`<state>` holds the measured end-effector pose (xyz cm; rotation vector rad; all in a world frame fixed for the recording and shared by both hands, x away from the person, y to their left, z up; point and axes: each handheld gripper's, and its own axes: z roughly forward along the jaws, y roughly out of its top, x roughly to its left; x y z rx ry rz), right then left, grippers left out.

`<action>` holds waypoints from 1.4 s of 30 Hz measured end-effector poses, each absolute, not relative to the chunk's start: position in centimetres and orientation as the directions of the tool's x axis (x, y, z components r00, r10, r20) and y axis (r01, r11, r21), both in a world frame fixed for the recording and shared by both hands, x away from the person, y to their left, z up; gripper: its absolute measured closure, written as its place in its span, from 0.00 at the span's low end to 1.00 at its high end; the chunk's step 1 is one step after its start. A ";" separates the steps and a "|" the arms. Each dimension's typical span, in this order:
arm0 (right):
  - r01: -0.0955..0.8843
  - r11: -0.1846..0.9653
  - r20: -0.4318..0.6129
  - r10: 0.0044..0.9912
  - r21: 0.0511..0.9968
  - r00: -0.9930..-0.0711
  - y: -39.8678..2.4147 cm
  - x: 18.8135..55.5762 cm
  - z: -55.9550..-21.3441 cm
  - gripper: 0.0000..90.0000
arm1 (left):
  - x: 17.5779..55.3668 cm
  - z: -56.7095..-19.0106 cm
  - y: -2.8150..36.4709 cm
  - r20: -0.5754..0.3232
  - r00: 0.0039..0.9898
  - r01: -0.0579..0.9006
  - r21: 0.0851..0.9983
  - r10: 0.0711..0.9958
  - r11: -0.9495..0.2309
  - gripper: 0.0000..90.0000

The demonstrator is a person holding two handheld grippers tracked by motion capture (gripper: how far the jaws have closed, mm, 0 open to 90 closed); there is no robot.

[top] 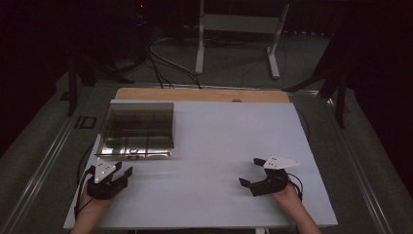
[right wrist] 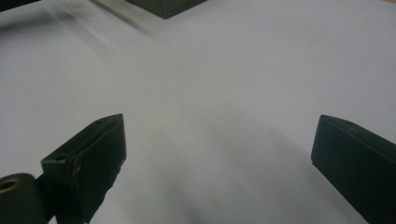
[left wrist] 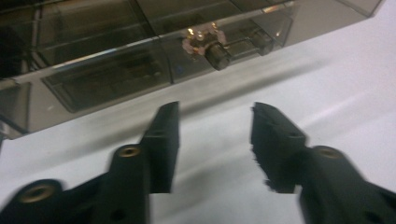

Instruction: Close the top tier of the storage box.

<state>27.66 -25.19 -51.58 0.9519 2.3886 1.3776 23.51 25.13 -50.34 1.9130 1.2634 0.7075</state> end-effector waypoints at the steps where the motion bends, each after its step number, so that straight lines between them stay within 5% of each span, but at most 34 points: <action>1: 0.422 0.349 0.122 0.632 0.836 -0.765 -25.2 27.6 -51.6 0.04 | 23.5 -50.3 25.2 0.055 0.365 0.527 0.810 0.929 -0.255 0.65; 21: 0.421 0.350 0.124 0.629 0.837 -0.768 -25.1 27.6 -51.6 0.04 | 23.8 -50.0 25.7 0.073 0.368 0.516 0.813 0.927 -0.269 0.99; 42: 0.420 0.346 0.123 0.632 0.839 -0.765 -25.1 27.7 -51.6 0.04 | 24.3 -49.2 25.7 0.094 0.386 0.473 0.834 0.918 -0.284 1.00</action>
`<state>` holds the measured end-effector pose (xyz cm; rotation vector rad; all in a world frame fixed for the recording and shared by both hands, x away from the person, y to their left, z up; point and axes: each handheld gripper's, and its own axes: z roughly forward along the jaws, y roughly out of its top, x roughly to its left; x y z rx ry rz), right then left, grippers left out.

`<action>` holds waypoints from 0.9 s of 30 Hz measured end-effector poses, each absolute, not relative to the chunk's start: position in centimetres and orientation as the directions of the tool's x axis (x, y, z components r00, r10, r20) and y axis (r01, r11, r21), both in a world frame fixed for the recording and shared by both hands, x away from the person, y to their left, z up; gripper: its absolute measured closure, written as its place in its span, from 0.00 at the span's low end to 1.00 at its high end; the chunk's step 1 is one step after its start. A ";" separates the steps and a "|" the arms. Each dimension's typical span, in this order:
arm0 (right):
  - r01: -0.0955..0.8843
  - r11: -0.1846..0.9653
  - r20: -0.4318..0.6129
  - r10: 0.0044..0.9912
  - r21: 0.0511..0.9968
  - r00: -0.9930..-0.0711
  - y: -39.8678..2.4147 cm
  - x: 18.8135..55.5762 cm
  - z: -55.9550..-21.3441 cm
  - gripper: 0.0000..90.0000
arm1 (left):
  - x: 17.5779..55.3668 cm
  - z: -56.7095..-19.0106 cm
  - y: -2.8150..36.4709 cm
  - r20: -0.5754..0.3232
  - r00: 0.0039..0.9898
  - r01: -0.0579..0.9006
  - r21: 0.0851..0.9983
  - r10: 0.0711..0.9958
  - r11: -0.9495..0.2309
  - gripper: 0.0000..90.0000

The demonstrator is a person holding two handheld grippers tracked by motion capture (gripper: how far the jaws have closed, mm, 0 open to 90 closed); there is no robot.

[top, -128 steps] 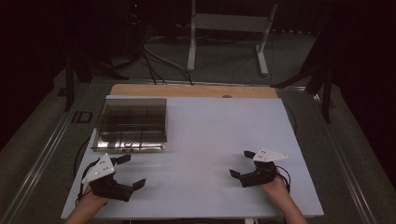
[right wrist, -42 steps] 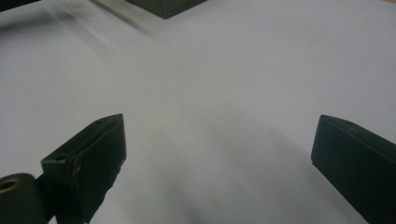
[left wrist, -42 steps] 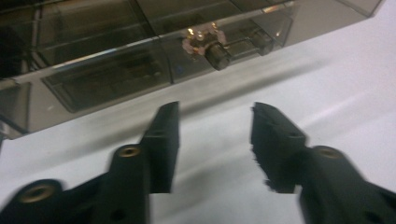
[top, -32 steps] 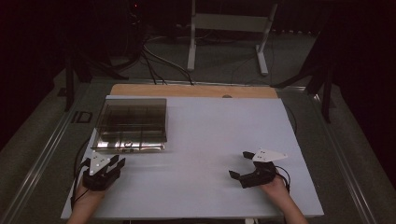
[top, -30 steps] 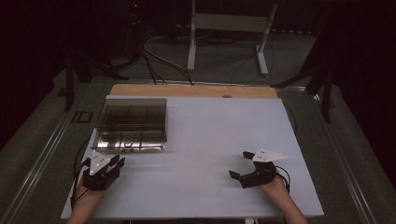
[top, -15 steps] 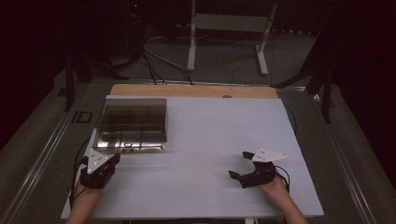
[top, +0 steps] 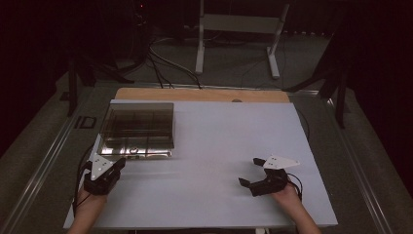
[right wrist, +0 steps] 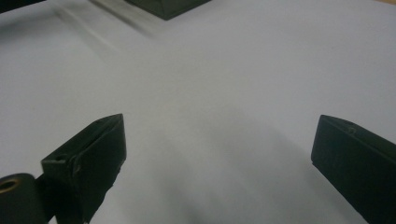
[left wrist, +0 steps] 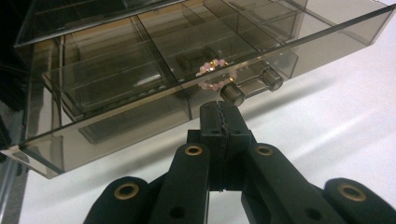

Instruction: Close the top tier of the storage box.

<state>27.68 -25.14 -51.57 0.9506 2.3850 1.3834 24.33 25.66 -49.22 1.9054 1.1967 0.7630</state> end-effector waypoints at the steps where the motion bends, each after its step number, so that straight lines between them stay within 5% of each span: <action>1: 0.421 0.347 0.123 0.632 0.838 -0.765 -25.2 27.7 -51.6 0.04 | 24.4 -49.2 25.7 0.094 0.388 0.472 0.834 0.917 -0.285 1.00; 27: 0.423 0.351 0.124 0.630 0.835 -0.767 -25.1 27.7 -51.6 0.04 | 25.2 -49.5 25.6 0.101 0.408 0.482 0.820 0.907 -0.308 1.00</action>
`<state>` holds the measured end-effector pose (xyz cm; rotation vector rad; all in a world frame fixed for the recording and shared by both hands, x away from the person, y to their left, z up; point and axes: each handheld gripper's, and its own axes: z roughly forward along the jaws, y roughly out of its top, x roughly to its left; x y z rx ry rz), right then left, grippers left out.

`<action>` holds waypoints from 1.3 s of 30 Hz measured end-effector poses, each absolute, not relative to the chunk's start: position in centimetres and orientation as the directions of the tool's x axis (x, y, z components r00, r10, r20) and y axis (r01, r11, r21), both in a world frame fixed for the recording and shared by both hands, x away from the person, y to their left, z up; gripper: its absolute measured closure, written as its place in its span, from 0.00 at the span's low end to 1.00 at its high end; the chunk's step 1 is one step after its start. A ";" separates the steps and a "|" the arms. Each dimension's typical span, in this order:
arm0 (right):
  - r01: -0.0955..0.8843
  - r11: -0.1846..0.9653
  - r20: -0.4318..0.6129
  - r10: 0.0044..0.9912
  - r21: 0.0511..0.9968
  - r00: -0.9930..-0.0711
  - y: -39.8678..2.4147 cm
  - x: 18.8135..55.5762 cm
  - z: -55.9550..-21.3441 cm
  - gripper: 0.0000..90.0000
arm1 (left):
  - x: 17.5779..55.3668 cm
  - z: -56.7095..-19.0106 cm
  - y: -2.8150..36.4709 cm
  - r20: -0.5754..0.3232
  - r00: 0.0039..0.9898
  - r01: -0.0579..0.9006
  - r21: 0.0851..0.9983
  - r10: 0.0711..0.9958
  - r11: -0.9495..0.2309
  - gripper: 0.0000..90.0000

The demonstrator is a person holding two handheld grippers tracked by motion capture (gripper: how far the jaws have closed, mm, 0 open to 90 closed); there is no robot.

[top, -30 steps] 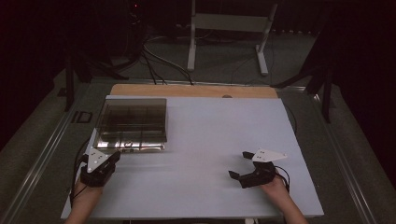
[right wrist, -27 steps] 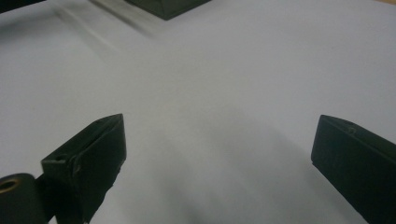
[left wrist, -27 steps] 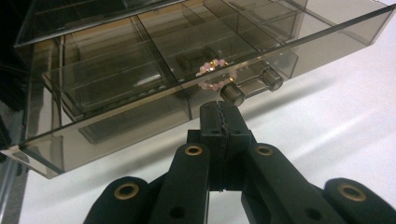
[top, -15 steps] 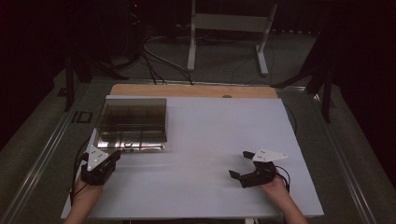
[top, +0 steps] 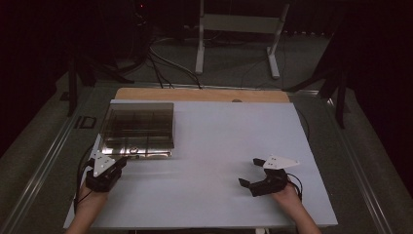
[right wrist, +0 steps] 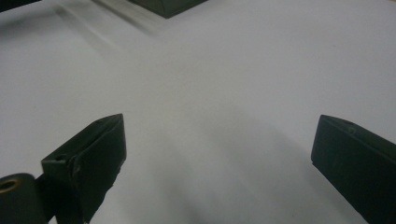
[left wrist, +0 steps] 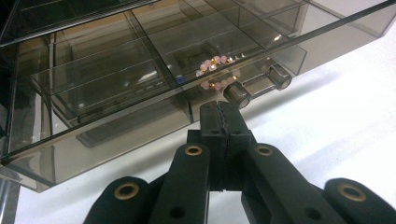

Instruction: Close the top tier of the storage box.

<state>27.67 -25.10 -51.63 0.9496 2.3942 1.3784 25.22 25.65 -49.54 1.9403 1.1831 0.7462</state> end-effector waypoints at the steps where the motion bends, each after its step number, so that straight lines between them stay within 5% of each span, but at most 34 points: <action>1: 0.423 0.351 0.124 0.630 0.835 -0.767 -25.1 27.7 -51.6 0.04 | 25.2 -49.5 25.6 0.101 0.408 0.482 0.820 0.907 -0.308 1.00; 39: 0.426 0.346 0.128 0.632 0.836 -0.764 -25.2 27.7 -51.6 0.04 | 26.8 -49.6 25.4 0.128 0.404 0.486 0.809 0.906 -0.331 1.00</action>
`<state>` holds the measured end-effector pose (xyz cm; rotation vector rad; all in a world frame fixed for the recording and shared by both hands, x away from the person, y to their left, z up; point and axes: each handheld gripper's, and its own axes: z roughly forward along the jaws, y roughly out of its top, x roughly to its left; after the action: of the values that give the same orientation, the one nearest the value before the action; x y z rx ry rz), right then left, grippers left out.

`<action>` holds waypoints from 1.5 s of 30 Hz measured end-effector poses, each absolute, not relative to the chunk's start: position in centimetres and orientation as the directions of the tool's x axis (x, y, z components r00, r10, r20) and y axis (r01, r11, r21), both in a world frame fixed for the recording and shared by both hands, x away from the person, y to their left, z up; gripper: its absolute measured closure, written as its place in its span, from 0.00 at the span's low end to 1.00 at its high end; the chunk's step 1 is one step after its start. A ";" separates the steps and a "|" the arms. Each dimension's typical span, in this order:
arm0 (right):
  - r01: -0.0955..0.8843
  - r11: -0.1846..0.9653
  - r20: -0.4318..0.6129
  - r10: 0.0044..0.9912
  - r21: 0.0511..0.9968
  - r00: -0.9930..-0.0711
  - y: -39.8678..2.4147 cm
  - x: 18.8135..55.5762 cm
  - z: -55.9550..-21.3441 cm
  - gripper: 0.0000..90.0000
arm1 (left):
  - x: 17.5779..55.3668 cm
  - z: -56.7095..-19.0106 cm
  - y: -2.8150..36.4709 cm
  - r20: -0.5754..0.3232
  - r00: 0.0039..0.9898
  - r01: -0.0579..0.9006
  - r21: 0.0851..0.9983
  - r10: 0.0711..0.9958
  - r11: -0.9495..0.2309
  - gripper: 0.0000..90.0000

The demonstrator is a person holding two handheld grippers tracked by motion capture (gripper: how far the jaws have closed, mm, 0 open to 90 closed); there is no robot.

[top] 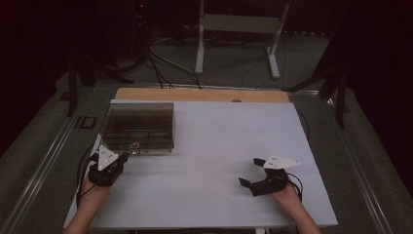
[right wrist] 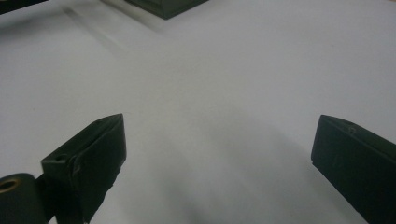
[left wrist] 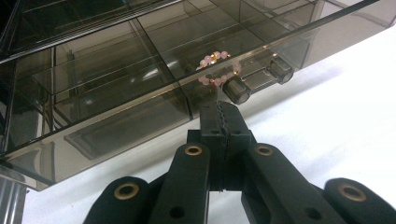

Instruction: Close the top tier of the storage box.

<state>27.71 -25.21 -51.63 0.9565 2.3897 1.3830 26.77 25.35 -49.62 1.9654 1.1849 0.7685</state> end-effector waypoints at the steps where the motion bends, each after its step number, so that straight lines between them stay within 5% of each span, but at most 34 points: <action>1: 0.426 0.345 0.128 0.633 0.836 -0.764 -25.2 27.7 -51.6 0.04 | 26.8 -49.6 25.3 0.130 0.403 0.486 0.808 0.906 -0.332 1.00; 45: 0.426 0.346 0.127 0.633 0.836 -0.764 -25.2 27.7 -51.6 0.04 | 28.0 -49.9 25.6 0.126 0.395 0.488 0.810 0.910 -0.324 1.00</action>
<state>27.69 -25.24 -51.61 0.9571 2.3889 1.3818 28.00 25.56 -49.94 1.9579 1.1946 0.7728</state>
